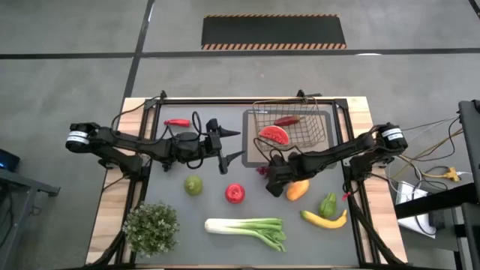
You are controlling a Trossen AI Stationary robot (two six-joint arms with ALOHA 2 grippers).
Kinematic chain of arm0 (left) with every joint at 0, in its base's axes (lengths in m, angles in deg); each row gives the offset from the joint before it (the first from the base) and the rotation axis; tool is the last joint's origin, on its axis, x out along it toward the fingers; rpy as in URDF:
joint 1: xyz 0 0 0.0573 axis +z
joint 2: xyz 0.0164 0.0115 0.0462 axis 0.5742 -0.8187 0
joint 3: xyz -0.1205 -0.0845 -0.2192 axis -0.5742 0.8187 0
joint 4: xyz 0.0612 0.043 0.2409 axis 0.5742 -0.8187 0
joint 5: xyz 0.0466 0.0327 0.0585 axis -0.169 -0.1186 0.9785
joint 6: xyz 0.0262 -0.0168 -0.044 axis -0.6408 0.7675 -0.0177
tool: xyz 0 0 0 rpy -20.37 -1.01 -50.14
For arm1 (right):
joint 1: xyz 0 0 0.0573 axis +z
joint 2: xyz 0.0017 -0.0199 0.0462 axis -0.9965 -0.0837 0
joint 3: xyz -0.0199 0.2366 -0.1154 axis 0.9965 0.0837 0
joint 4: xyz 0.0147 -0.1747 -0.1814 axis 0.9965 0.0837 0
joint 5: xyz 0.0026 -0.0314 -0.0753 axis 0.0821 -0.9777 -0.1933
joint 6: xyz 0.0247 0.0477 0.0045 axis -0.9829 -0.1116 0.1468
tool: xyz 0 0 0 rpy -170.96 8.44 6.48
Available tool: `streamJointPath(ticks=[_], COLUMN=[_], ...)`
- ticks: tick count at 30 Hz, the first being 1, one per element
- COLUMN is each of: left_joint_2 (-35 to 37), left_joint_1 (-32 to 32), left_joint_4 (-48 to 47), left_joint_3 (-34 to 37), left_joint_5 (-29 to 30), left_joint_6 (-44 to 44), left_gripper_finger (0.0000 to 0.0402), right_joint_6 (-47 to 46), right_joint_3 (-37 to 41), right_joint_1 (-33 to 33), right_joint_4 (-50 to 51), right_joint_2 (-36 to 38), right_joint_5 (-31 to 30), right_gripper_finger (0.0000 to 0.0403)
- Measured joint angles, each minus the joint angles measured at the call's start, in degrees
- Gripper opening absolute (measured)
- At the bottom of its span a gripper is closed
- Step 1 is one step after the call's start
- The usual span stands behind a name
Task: Build produce basket
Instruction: Put the red grapes into the wire basket
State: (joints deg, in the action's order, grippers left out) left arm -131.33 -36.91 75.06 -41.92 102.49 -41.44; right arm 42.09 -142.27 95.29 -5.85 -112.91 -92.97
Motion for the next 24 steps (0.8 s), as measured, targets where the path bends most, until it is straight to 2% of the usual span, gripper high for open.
streamJointPath(ticks=[11, 18, 24], left_joint_2=[0.00, 0.64, 1.67], left_joint_1=[0.00, 0.00, 0.00], left_joint_4=[0.33, 0.27, 0.04], left_joint_3=[-0.22, -0.22, -0.20], left_joint_5=[0.02, 0.15, 0.21], left_joint_6=[-0.47, -0.54, -0.58], left_gripper_finger=[0.0299, 0.0299, 0.0299], right_joint_6=[13.35, 20.98, 24.74], right_joint_3=[-6.33, -13.69, -19.18], right_joint_1=[-0.11, -2.86, -9.87], right_joint_4=[0.03, 6.77, 17.24], right_joint_2=[9.43, 13.23, 13.07], right_joint_5=[0.48, -7.74, -12.84], right_gripper_finger=[0.0070, 0.0070, 0.0070])
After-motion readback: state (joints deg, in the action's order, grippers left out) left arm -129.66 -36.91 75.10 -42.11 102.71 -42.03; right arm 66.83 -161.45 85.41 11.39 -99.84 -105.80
